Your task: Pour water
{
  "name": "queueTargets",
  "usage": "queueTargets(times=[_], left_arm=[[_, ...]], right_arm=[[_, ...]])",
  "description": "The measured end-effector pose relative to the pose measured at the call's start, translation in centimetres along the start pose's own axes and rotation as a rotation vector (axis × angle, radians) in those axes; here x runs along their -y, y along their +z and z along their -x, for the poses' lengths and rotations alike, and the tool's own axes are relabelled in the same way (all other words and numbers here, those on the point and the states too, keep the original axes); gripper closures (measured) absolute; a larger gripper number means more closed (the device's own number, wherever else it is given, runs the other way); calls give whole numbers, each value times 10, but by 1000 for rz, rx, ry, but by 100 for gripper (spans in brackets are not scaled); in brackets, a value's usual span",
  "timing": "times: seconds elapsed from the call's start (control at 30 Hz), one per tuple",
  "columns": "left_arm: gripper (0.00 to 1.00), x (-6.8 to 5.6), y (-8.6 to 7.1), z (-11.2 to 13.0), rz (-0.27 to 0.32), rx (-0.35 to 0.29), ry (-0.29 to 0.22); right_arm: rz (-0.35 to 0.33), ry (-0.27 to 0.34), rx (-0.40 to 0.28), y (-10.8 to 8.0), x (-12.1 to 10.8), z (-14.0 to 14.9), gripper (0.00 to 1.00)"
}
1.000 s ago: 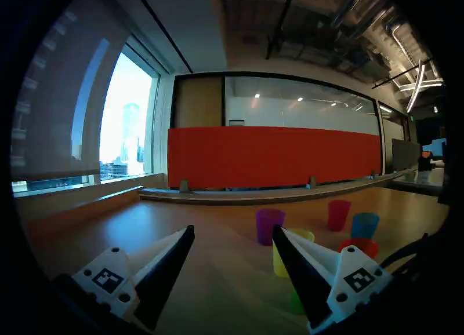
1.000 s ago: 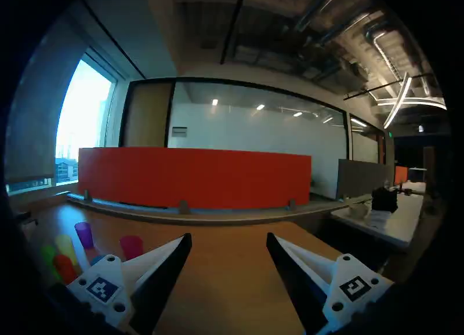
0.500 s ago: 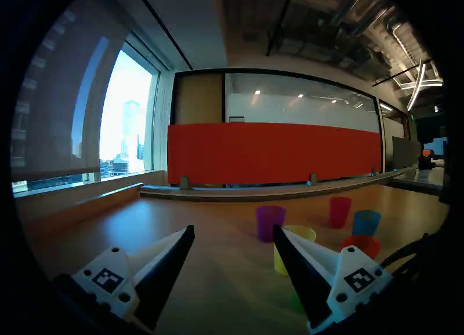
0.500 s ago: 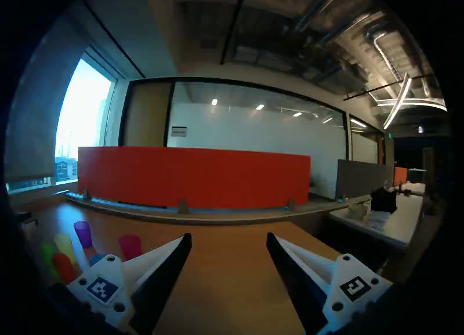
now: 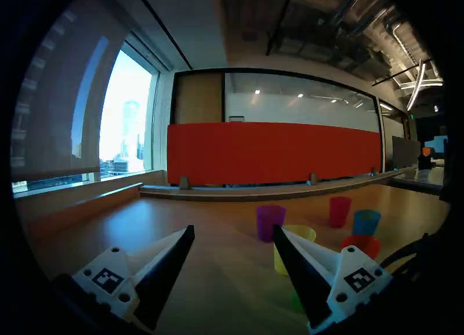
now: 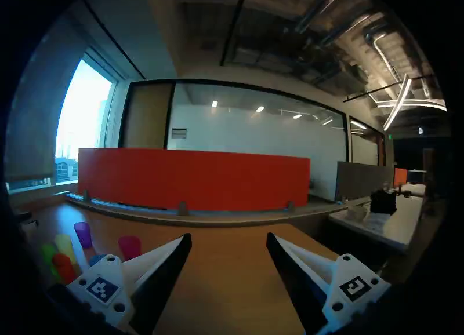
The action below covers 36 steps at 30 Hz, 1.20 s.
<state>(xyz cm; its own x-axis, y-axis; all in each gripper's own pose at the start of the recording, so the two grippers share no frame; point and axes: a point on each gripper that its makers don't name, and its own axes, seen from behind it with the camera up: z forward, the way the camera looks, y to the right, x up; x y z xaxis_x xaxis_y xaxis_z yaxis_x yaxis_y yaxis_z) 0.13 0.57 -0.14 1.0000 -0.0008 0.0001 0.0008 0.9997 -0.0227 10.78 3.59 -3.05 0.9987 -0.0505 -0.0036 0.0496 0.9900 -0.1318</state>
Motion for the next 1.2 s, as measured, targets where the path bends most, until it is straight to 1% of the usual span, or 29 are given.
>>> queueTargets(times=[0.17,0.27,0.47,0.57,0.67,0.97,1.07,1.2], left_arm=[[0,0,0,0,0,0,0],[0,0,0,0,0,0,0],[0,0,0,0,0,0,1],[0,0,0,0,0,0,1],[0,0,0,0,0,0,1],[0,0,0,0,-1,0,1],[0,0,0,0,0,0,1],[0,0,0,0,0,0,1]], right_arm=[[-13,1,-22,-1,5,-4,0],[-28,-3,-22,0,9,0,0],[-62,-27,-38,6,22,14,0],[-80,-37,-43,9,29,26,0],[-95,-34,-41,11,34,40,0],[-100,36,-21,20,36,76,0],[-100,61,-8,22,35,84,0],[-111,80,-14,21,35,88,0]])
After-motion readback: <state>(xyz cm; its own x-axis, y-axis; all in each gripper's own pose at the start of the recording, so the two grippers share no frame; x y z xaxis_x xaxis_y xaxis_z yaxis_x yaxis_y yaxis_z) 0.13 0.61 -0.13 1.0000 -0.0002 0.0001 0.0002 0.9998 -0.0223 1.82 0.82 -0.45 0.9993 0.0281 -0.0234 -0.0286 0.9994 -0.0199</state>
